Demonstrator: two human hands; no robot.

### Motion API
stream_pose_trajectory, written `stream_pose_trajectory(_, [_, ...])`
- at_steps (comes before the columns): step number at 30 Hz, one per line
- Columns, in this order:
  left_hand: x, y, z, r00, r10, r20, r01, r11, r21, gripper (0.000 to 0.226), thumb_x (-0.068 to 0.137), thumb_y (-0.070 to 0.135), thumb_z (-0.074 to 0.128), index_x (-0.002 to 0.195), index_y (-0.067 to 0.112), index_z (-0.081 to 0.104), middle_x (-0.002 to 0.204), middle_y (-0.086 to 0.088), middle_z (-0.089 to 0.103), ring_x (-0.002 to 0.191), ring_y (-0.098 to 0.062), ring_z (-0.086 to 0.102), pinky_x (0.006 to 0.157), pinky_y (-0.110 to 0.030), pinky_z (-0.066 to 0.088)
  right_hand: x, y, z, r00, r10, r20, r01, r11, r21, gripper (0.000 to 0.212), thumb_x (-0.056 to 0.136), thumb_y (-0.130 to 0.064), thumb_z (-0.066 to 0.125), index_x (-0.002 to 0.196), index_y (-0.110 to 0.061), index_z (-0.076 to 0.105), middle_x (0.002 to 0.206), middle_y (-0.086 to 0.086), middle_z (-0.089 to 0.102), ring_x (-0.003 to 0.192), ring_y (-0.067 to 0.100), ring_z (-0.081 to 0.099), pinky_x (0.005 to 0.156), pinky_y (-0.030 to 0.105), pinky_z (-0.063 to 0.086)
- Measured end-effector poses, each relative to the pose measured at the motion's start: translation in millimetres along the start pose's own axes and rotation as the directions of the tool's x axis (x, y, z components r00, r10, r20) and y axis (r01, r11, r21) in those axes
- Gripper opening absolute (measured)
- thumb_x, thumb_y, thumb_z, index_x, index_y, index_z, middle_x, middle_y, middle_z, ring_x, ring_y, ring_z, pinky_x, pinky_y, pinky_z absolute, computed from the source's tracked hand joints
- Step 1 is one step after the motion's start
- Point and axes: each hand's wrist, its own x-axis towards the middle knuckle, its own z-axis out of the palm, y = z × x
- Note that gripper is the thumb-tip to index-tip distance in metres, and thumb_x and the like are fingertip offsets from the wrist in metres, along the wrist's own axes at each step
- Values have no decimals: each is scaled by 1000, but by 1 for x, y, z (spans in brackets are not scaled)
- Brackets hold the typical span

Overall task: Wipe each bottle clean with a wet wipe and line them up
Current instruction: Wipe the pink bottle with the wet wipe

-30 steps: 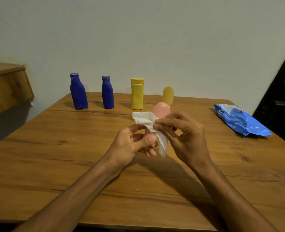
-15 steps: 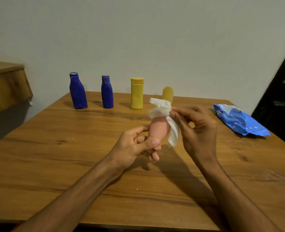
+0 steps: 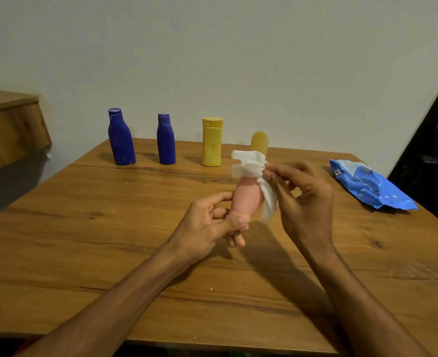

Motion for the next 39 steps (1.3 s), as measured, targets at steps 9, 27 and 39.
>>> stream_pose_trajectory(9, [0,3,-3,999,-33,5,33,999,-32,48,82,9,69,127,11,52,91,-23,71,66,-27,65,60,-33,54,-1,2,0,999,-12,45,13,1000,-15,20,84,-7,70,104,-8,73,95,4,65,85,-3,55,69,5,40])
stream_pose_trajectory(27, [2,1,-6,996,3,-86,-4,1000,-13,30,88,6,66,117,5,59,83,-16,72,66,-26,67,61,-32,56,-8,-6,6,964,-82,252,74,996,42,22,83,-16,70,104,-13,73,97,-1,65,89,3,58,73,9,47])
stream_pose_trajectory(39, [1,7,-4,999,-38,-25,35,989,-142,48,78,14,68,123,4,55,78,-18,70,59,-24,67,59,-32,56,-4,-4,2,991,-33,129,25,998,63,20,85,-13,70,104,-12,72,96,2,67,89,2,59,70,9,46])
